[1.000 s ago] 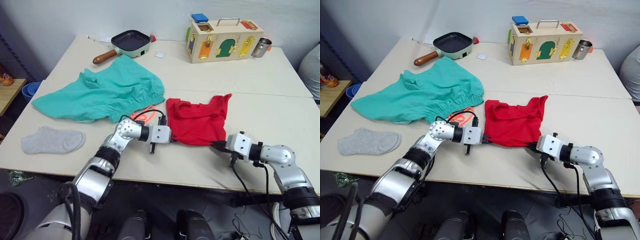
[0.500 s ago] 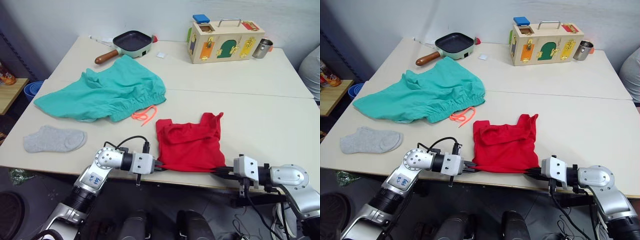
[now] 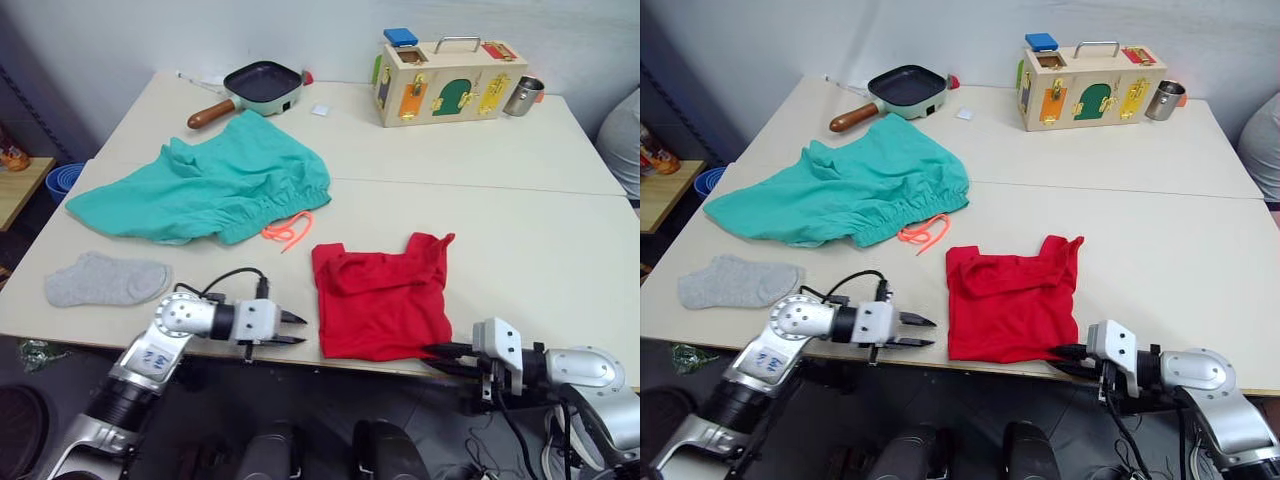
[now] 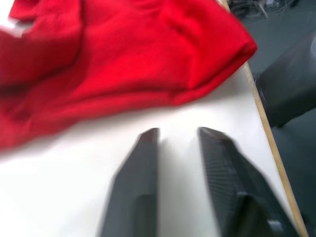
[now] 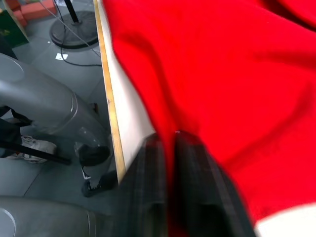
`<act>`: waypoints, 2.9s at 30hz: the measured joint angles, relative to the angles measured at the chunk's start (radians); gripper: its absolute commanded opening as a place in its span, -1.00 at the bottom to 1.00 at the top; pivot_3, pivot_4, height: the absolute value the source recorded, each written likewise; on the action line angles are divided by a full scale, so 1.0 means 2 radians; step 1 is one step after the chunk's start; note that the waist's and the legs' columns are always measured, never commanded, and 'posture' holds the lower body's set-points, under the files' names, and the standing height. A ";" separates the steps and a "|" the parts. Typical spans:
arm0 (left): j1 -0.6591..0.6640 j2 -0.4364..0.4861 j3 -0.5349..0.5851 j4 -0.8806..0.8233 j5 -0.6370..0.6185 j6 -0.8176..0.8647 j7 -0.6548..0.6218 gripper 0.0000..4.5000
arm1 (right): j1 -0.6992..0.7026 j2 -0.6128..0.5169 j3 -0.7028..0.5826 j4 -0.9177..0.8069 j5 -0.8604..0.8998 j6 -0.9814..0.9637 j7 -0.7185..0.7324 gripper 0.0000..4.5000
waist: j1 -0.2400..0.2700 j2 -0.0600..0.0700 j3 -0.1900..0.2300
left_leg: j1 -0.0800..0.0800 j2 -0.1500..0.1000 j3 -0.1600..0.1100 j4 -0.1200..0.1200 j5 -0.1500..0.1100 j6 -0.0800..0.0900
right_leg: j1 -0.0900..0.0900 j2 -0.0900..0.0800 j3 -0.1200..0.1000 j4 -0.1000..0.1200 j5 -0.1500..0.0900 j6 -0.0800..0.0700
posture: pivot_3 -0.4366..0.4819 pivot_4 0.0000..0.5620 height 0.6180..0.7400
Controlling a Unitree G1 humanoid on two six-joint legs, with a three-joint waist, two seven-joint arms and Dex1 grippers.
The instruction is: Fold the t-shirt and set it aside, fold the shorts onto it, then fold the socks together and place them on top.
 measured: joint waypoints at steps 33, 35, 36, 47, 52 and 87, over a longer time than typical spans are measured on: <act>-0.129 -0.168 -0.064 0.126 0.054 0.075 0.109 -0.99 | -0.356 0.109 0.080 0.380 -0.137 -0.184 0.024 -1.00 | -0.002 0.001 0.001 | -0.001 0.000 0.002 0.001 0.002 0.001 | 0.000 0.002 0.000 0.002 0.001 0.002 | -0.05 -0.47 1.00; -0.139 -0.177 -0.046 0.155 0.055 0.064 0.140 -0.99 | -0.365 0.117 0.075 0.388 -0.140 -0.183 0.010 -1.00 | -0.002 0.001 0.001 | -0.001 0.000 0.001 0.001 0.002 0.001 | 0.000 0.002 0.000 0.002 0.001 0.002 | -0.05 -0.47 1.00; -0.145 -0.182 -0.033 0.171 0.056 0.058 0.158 -0.99 | -0.373 0.121 0.072 0.395 -0.140 -0.180 0.003 -1.00 | -0.002 0.001 0.001 | -0.001 0.000 0.001 0.001 0.003 0.001 | 0.000 0.002 0.000 0.002 0.001 0.002 | -0.05 -0.47 1.00; -0.193 -0.198 0.045 0.266 0.051 0.018 0.230 -0.99 | -0.442 0.142 0.053 0.464 -0.154 -0.169 -0.049 -1.00 | -0.002 0.001 0.001 | -0.001 0.000 0.001 0.001 0.002 0.001 | 0.000 0.002 0.000 0.002 0.001 0.002 | -0.05 -0.47 1.00; -0.224 -0.218 0.076 0.317 0.049 0.000 0.269 -0.99 | -0.462 0.151 0.053 0.498 -0.180 -0.188 -0.101 -1.00 | -0.002 0.001 0.001 | -0.001 0.000 0.001 0.001 0.002 0.001 | 0.000 0.002 0.000 0.002 0.001 0.002 | -0.05 -0.47 1.00; -0.345 -0.263 0.118 0.514 0.037 -0.075 0.326 -0.99 | -0.242 0.137 0.019 0.182 -0.120 -0.002 -0.107 -1.00 | 0.000 0.000 0.001 | -0.002 0.000 0.001 0.000 0.002 0.000 | -0.001 0.002 0.000 0.001 0.001 0.002 | -0.05 -0.47 1.00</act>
